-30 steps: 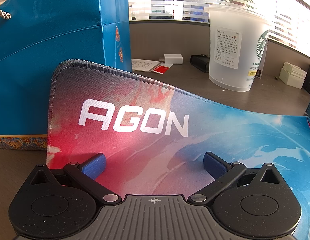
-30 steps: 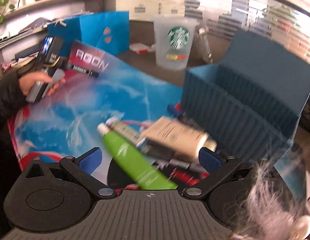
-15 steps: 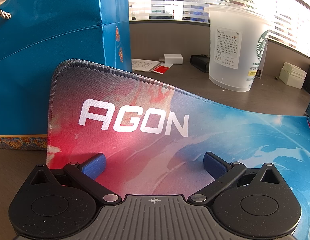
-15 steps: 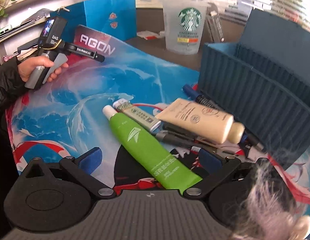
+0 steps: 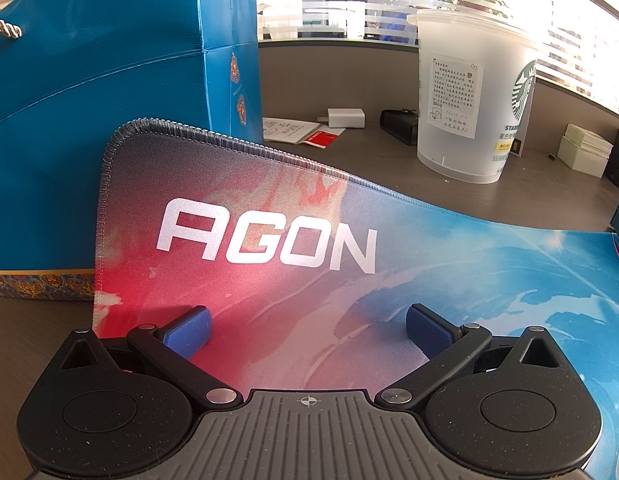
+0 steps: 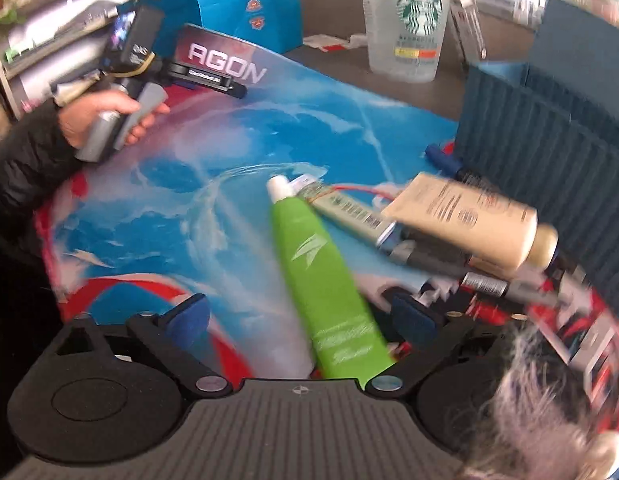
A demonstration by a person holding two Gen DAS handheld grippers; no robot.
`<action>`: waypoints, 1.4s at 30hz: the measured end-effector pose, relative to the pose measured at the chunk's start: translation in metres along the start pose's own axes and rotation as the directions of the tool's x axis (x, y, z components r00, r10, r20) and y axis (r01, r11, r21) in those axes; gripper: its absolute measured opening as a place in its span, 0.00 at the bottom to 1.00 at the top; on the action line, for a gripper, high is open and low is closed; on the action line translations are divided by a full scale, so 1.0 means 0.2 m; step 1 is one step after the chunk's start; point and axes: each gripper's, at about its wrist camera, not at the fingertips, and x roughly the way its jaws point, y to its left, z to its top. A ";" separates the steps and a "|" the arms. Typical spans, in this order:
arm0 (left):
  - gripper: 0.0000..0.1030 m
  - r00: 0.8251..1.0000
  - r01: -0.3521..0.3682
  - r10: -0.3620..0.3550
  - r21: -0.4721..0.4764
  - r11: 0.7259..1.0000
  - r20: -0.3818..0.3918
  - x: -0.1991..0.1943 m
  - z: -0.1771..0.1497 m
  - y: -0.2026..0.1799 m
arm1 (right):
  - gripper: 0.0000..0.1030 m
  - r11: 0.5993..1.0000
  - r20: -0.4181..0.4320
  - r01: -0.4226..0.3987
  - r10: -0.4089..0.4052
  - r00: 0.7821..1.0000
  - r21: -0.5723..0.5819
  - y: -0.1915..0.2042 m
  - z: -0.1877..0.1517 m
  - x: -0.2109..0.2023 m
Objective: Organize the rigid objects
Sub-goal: 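Move the right gripper back to the pile over the green tube, then grasp the green tube upright with the right gripper, then carry the green tube into the teal box and release it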
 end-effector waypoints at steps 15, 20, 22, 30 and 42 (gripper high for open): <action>1.00 1.000 0.000 0.000 0.000 1.000 0.000 0.00 0.00 0.00 | 0.33 0.999 -0.028 0.041 -0.041 0.999 -0.007 0.03 0.09 0.03; 1.00 1.000 0.000 0.000 0.000 1.000 0.000 0.00 0.00 0.00 | 0.30 0.999 -0.036 0.027 -0.028 0.999 -0.020 0.06 0.10 0.03; 1.00 1.000 0.000 0.000 0.000 1.000 0.000 0.00 0.00 0.00 | 0.30 0.999 -0.035 0.025 -0.025 0.999 -0.023 0.06 0.11 0.03; 1.00 1.000 -0.001 0.001 0.000 1.000 0.000 0.00 0.00 0.00 | 0.30 0.999 -0.015 0.033 -0.033 0.999 0.004 -0.03 0.17 -0.05; 1.00 1.000 -0.001 0.001 0.000 1.000 0.000 0.00 0.00 0.00 | 0.20 0.990 0.036 0.135 -0.133 0.990 -0.032 -0.21 0.32 -0.24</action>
